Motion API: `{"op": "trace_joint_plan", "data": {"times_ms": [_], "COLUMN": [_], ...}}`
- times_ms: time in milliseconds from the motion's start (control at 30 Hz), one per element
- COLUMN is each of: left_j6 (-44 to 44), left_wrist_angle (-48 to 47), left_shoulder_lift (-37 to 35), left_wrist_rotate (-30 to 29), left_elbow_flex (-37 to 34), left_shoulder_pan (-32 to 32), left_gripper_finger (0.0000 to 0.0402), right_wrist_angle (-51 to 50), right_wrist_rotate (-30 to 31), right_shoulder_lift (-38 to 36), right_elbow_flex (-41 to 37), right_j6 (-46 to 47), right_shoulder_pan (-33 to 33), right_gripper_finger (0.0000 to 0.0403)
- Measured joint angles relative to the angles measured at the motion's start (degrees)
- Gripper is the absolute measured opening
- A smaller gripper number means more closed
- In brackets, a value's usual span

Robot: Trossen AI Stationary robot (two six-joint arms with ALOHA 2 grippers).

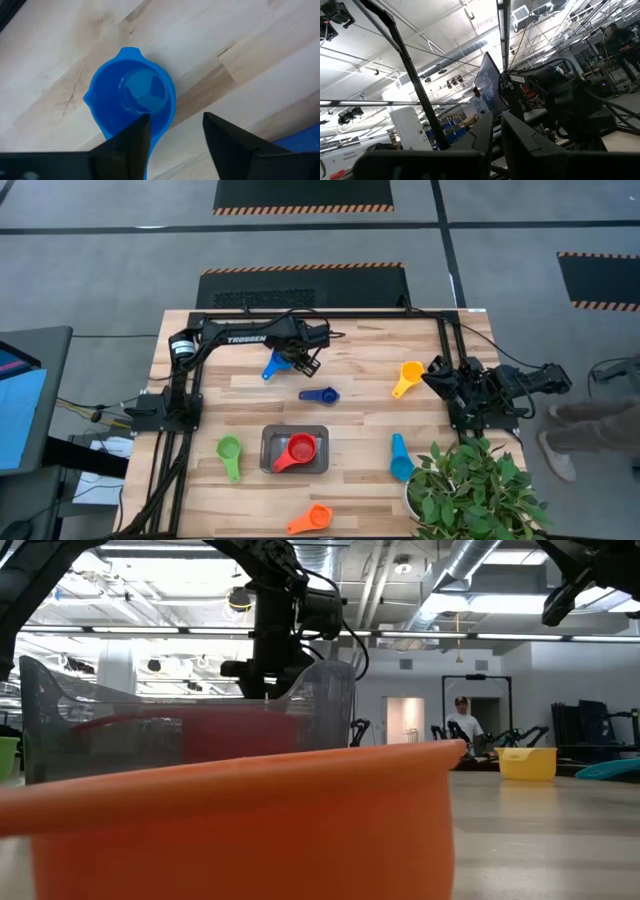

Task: Nest measuring cups in basket
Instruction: Stack the blue measuring cup on top of the red measuring cup in the bin

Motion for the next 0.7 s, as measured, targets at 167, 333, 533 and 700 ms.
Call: {"op": "trace_joint_plan", "data": {"times_ms": [167,333,533,700], "left_j6": [-1.8,-1.8,2.5,2.9], "left_wrist_angle": [0.1,0.2,1.6,1.4], "left_shoulder_lift": [0.0,0.0,3.1,5.4], "left_wrist_rotate": [-3.5,-3.0,-1.5,-4.9], "left_elbow_flex": [0.0,0.0,0.0,-0.1], "left_shoulder_pan": [-1.1,-1.0,-0.7,-0.5], "left_gripper_finger": [0.0212,0.0217,0.0217,0.0217], "right_wrist_angle": [0.0,0.0,-0.1,0.0], "right_wrist_rotate": [0.0,0.0,0.0,-0.1], "right_shoulder_lift": [0.0,0.0,0.0,0.0], "right_elbow_flex": [0.0,0.0,0.0,0.0], "right_j6": [0.0,0.0,0.0,0.0], "right_shoulder_pan": [0.0,0.0,0.0,0.1], "right_gripper_finger": [0.0064,0.0064,0.0064,0.0064]}}
